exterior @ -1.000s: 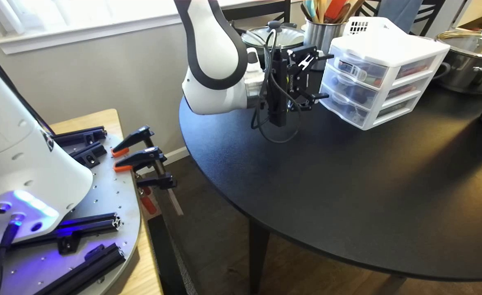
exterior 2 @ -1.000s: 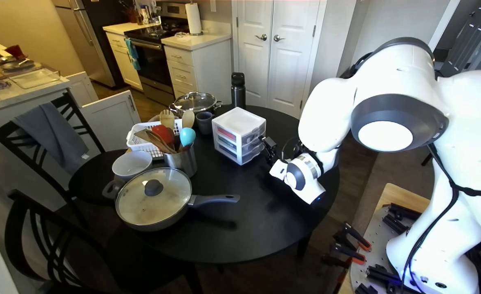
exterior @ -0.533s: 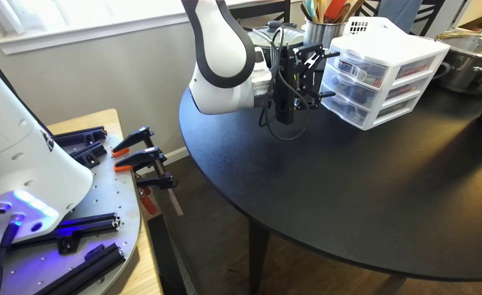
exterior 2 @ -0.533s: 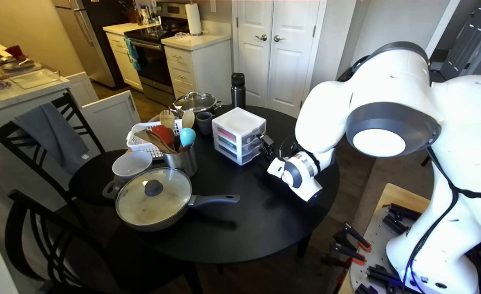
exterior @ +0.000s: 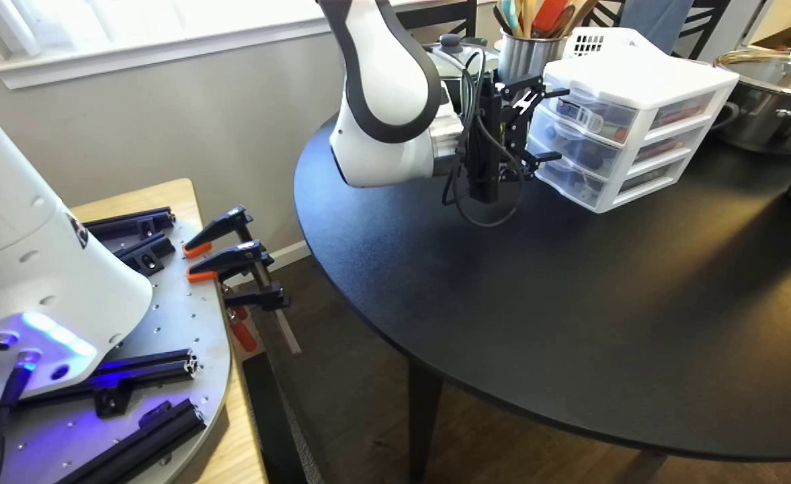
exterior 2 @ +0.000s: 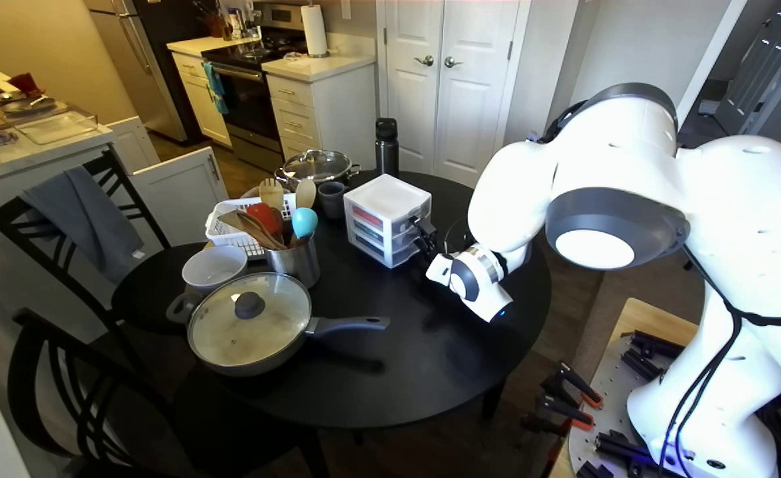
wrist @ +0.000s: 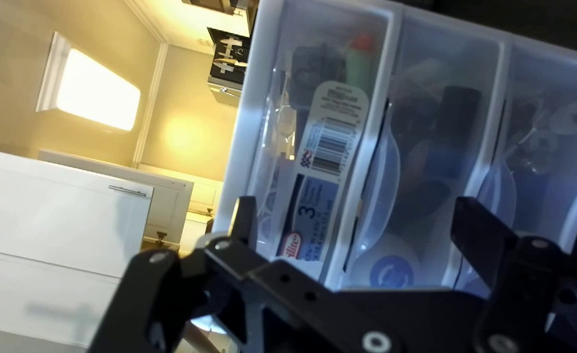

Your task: Open the middle drawer

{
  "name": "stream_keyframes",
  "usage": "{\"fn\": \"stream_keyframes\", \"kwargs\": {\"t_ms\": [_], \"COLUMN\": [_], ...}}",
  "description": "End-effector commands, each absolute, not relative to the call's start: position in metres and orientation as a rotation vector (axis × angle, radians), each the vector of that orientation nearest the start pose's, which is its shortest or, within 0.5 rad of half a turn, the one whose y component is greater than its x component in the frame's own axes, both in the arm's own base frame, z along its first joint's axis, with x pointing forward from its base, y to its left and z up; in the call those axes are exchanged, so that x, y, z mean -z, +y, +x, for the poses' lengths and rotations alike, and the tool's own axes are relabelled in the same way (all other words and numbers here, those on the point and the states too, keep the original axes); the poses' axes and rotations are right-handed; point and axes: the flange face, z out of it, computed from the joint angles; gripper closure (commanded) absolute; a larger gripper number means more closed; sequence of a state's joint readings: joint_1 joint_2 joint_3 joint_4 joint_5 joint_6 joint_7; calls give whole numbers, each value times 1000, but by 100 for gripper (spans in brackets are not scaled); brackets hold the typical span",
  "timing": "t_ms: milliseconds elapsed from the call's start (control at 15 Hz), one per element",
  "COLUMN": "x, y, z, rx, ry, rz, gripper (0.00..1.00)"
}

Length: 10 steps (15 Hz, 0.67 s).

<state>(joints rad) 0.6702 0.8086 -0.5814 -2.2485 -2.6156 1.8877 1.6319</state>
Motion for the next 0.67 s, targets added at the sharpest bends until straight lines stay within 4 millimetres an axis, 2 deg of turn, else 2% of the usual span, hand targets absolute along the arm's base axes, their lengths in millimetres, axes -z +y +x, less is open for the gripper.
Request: {"fn": "stream_keyframes", "kwargs": {"t_ms": [0, 67, 133, 267, 400, 467, 600], "x": [-85, -84, -83, -81, -79, -78, -77], "y": [-24, -25, -25, -26, -28, -29, -31], "z": [523, 523, 522, 519, 518, 517, 516], "rx": [-854, -849, -846, -843, -835, -832, -826], "ry": [1103, 1107, 1111, 1118, 1123, 1123, 1122], "rz": [1148, 1148, 1145, 1141, 1143, 1147, 1149], "gripper": [1, 11, 10, 16, 7, 8, 27]}}
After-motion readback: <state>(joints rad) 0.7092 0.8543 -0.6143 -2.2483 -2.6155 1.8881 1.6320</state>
